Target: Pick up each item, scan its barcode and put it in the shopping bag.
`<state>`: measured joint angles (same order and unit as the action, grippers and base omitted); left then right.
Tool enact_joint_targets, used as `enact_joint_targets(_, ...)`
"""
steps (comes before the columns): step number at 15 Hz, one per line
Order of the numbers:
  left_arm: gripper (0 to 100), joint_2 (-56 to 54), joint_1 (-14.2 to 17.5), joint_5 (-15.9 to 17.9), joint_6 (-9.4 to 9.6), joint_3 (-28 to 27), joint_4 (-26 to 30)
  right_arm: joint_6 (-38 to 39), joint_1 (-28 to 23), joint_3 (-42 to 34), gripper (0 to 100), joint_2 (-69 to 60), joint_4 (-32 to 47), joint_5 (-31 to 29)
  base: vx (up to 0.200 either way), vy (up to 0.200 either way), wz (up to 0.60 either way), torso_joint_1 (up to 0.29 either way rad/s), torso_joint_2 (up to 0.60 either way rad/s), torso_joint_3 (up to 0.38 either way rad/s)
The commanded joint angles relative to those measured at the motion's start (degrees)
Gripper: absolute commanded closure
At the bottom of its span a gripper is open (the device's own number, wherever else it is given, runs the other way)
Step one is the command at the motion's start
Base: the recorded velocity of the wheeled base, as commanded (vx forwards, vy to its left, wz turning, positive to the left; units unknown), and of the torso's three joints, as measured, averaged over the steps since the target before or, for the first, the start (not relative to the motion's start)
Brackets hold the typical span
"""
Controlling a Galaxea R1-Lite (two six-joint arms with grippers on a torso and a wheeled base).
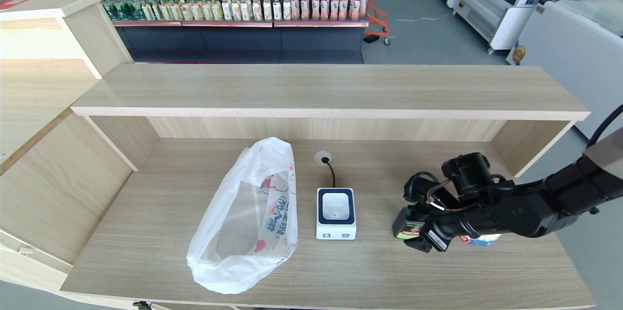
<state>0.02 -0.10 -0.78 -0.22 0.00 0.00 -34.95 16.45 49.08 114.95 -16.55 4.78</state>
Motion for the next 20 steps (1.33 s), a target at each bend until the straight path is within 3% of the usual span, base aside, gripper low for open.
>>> enact_joint_targets(1, 0, 0.0, 0.0, 0.0, -0.04, 0.0, 0.0, 0.0, 0.5, 0.6, 0, 2.3, -1.4, 0.1, 0.000, 0.000, 0.00, 0.000, 0.00, 0.000)
enact_joint_targets(6, 0, 0.0, 0.0, 0.0, -0.04, 0.0, 0.0, 0.1, 1.7, 3.2, 0, 5.0, -3.4, 9.3, 0.000, 0.000, 0.00, 0.000, 0.00, 0.000)
enact_joint_targets(7, 0, 0.0, 0.0, 0.0, -0.04, 0.0, 0.0, -0.1, 1.7, 3.2, 100, 5.1, -3.7, 9.3, 0.000, 0.000, 0.00, 0.000, 0.00, 0.000)
enact_joint_targets(13, 0, 0.0, 0.0, 0.0, -0.04, 0.0, 0.0, 0.4, 1.6, 1.8, 100, 2.7, -4.3, 8.9, 0.000, 0.000, 0.00, 0.000, 0.00, 0.000)
enact_joint_targets(16, 0, 0.0, 0.0, 0.0, -0.04, 0.0, 0.0, 13.1, 1.5, -0.7, 100, -6.3, -4.2, 9.0, 0.000, 0.000, 0.00, 0.000, 0.00, 0.000)
enact_joint_targets(18, 0, 0.0, 0.0, 0.0, -0.04, 0.0, 0.0, 27.0, 1.6, -0.7, 100, -14.7, -4.1, 9.3, 0.000, 0.000, 0.00, 0.000, 0.00, 0.000)
enact_joint_targets(20, 0, 0.0, 0.0, 0.0, -0.04, 0.0, 0.0, 29.9, 0.9, -2.6, 100, -22.3, -5.0, 9.0, 0.000, 0.000, 0.00, 0.000, 0.00, 0.000)
